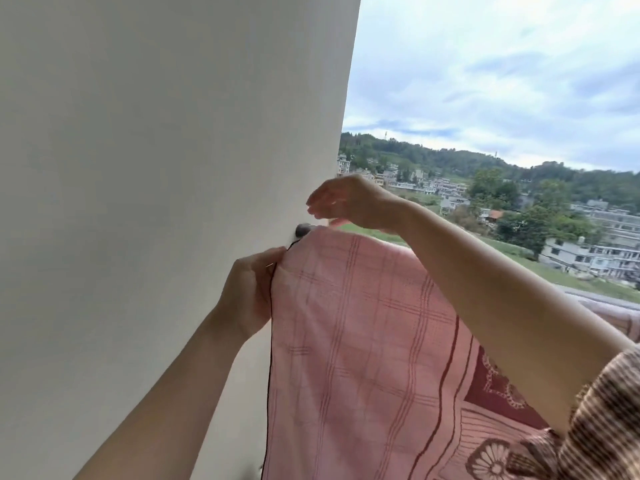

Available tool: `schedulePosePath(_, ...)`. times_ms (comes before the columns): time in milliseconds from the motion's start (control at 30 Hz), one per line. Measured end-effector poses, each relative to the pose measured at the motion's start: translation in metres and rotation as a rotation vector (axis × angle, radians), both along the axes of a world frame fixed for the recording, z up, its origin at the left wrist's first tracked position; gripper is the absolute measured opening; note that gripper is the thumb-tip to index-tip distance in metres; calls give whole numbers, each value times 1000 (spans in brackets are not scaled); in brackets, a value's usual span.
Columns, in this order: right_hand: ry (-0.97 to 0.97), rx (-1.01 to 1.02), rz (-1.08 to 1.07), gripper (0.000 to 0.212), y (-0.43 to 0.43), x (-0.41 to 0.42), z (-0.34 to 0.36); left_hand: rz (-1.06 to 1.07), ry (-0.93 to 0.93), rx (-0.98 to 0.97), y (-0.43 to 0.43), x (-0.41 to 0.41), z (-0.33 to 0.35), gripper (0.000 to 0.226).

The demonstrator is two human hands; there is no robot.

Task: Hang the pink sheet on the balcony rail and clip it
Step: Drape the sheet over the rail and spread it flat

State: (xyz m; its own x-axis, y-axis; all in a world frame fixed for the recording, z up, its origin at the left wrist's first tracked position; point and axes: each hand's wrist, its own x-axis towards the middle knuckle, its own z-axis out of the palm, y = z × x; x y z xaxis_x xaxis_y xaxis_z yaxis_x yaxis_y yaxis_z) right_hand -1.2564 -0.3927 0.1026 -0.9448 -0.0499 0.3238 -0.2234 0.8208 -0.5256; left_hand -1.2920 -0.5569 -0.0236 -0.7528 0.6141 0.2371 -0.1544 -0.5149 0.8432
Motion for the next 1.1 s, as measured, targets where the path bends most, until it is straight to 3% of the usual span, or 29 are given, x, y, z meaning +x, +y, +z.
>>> schedulePosePath(100, -74, 357, -103, 23, -3, 4, -21, -12, -53, -259, -10, -9, -38, 20)
schedulePosePath(167, -45, 411, -219, 28, -2, 9, -29, 79, -69, -377, -4, -21, -51, 24)
schedulePosePath(233, -7, 399, -296, 34, -1, 16, -37, 198, 49, -446, 9, -30, -53, 21)
schedulePosePath(300, 60, 387, -344, 36, 1, 22, -46, 172, 144, -414, 23, -38, -51, 23)
schedulePosePath(433, 181, 390, -421, 39, 1, 28, -62, -150, 205, -257, 46, -42, -39, 33)
schedulePosePath(533, 220, 361, -458, 32, -2, 29, -63, -194, 64, -119, 57, -44, -34, 37)
schedulePosePath(633, 230, 336, -468, 29, -4, 29, -63, -238, 37, -89, 60, -50, -41, 42)
schedulePosePath(767, 244, 371, -480, 28, -4, 30, -65, -55, 79, -104, 71, -59, -46, 47)
schedulePosePath(900, 314, 506, -465, 33, -6, 35, -74, 129, 196, -32, 70, -63, -32, 31)
schedulePosePath(1000, 430, 720, -454, 48, -3, 40, -89, 156, 267, -160, 64, -62, -35, 24)
schedulePosePath(1100, 510, 739, -460, 52, 1, 43, -96, 234, 256, -310, 56, -62, -38, 31)
